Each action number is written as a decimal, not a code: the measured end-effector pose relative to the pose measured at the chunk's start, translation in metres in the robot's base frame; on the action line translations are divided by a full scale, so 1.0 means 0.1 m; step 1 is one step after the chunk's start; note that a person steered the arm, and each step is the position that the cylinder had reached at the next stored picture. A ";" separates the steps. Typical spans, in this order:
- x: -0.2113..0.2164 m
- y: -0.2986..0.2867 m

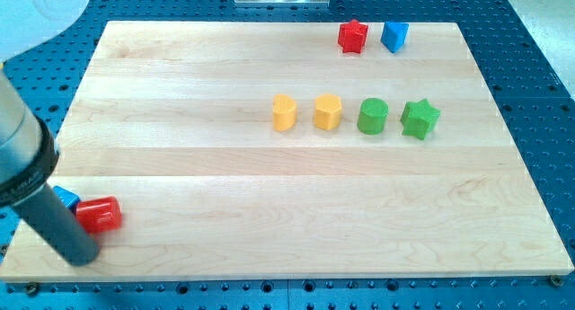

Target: Move the red circle to the top side of the board

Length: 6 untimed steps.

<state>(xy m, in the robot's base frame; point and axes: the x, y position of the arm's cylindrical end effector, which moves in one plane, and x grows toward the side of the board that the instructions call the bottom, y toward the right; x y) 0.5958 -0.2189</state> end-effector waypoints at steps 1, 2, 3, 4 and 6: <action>-0.33 0.15; -0.61 0.33; -1.03 0.33; -1.06 0.42; -2.23 -0.20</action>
<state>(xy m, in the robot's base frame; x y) 0.3726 -0.2388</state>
